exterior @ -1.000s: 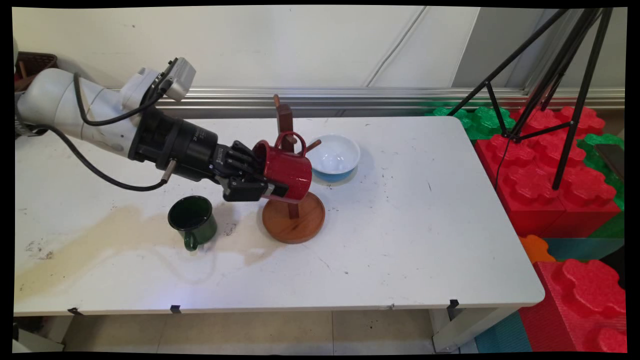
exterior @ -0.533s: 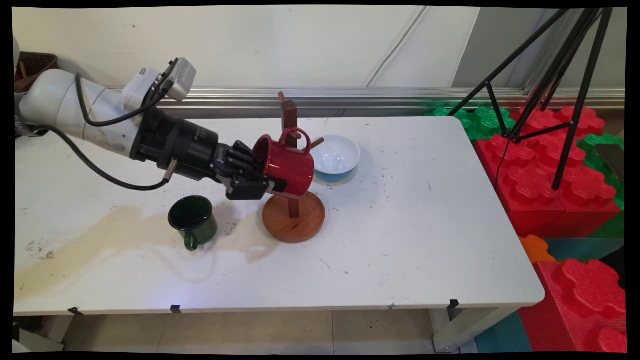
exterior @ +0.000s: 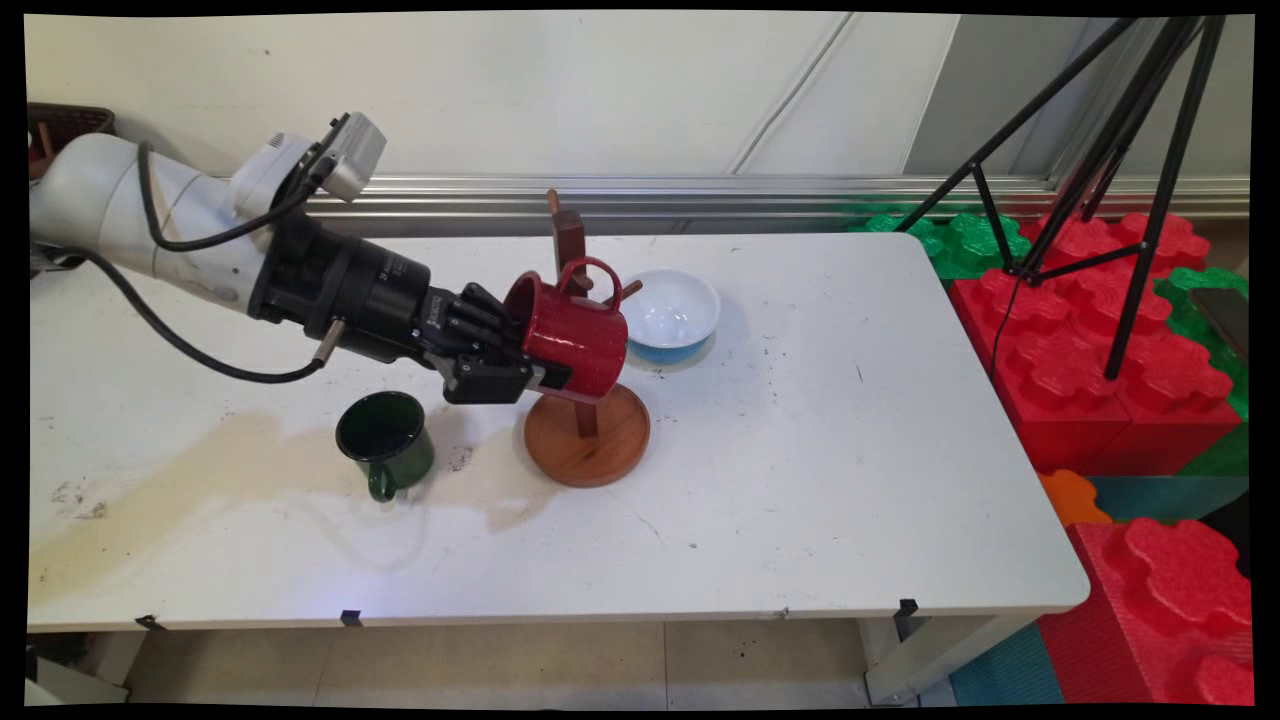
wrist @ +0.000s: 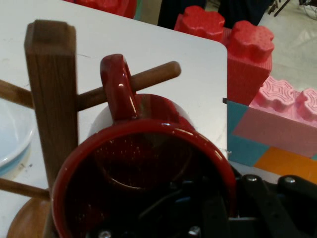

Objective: Place the picked object on the table

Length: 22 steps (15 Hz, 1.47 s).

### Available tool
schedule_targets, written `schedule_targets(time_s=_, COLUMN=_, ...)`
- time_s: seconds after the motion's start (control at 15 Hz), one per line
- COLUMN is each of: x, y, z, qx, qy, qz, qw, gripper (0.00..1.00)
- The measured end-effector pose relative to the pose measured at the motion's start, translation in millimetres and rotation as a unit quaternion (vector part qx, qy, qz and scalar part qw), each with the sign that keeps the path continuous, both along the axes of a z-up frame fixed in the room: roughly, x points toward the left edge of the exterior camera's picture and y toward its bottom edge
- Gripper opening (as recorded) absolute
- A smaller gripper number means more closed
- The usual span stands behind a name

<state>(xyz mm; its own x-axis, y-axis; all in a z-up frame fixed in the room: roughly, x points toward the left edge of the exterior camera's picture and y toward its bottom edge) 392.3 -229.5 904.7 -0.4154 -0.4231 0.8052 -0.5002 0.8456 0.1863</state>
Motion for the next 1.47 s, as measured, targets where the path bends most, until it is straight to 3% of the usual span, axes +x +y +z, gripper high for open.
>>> schedule_targets(time_s=1.0, x=-13.8, y=14.6, z=19.3, qx=0.008, qy=0.03, qz=-0.033, qw=0.999, gripper=0.0)
schedule_targets(time_s=1.47, x=-12.6, y=25.4, z=26.7, qx=0.014, qy=0.022, qz=-0.056, qw=0.9981, gripper=0.0)
